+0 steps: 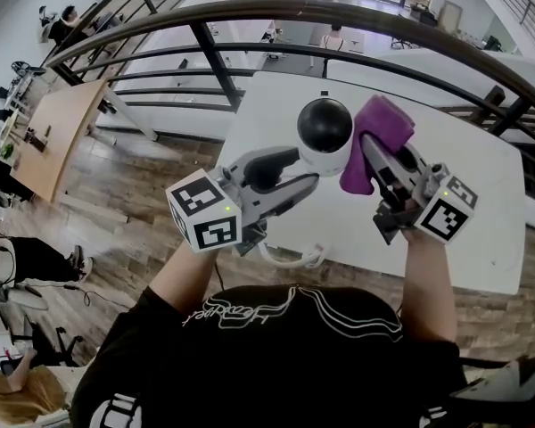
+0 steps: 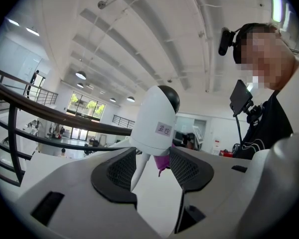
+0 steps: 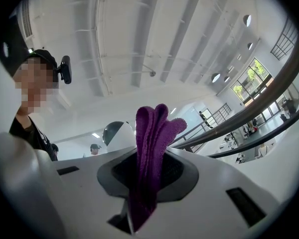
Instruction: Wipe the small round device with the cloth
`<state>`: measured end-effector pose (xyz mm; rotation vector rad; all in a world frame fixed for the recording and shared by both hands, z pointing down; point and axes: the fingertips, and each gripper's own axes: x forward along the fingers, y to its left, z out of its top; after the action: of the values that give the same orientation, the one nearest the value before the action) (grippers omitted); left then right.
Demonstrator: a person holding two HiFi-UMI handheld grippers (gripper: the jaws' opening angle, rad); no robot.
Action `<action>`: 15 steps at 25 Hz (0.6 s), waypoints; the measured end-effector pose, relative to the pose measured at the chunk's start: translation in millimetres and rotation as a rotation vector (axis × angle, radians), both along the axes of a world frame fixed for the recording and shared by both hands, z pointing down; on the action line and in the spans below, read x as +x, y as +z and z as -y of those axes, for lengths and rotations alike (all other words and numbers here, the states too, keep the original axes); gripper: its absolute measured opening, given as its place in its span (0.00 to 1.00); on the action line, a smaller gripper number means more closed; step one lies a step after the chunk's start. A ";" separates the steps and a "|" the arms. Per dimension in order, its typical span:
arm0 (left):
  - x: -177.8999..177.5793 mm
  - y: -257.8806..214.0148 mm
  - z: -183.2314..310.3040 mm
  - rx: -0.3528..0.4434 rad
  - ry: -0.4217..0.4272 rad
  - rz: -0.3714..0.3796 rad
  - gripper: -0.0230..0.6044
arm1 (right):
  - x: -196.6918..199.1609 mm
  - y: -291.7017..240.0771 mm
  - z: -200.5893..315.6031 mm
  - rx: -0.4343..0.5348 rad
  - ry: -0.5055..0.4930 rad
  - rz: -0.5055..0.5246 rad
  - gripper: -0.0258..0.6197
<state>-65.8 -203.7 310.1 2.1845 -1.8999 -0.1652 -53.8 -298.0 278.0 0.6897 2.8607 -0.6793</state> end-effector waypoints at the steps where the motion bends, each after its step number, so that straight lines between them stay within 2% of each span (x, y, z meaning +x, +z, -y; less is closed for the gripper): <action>1: 0.1 0.5 -0.1 0.002 0.005 0.003 0.38 | -0.5 2.7 0.3 0.006 -0.003 -0.004 0.13; 9: 2.4 -0.2 -0.2 0.000 0.030 0.010 0.38 | 6.4 2.7 8.1 0.151 -0.007 -0.002 0.13; 15: 2.7 -2.0 -0.2 -0.004 0.034 0.023 0.38 | 17.9 -26.4 13.8 0.200 -0.069 0.061 0.13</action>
<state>-63.0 -203.5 308.1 2.2240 -1.8713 -0.1304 -36.0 -311.8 251.6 0.8236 2.8856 -0.3760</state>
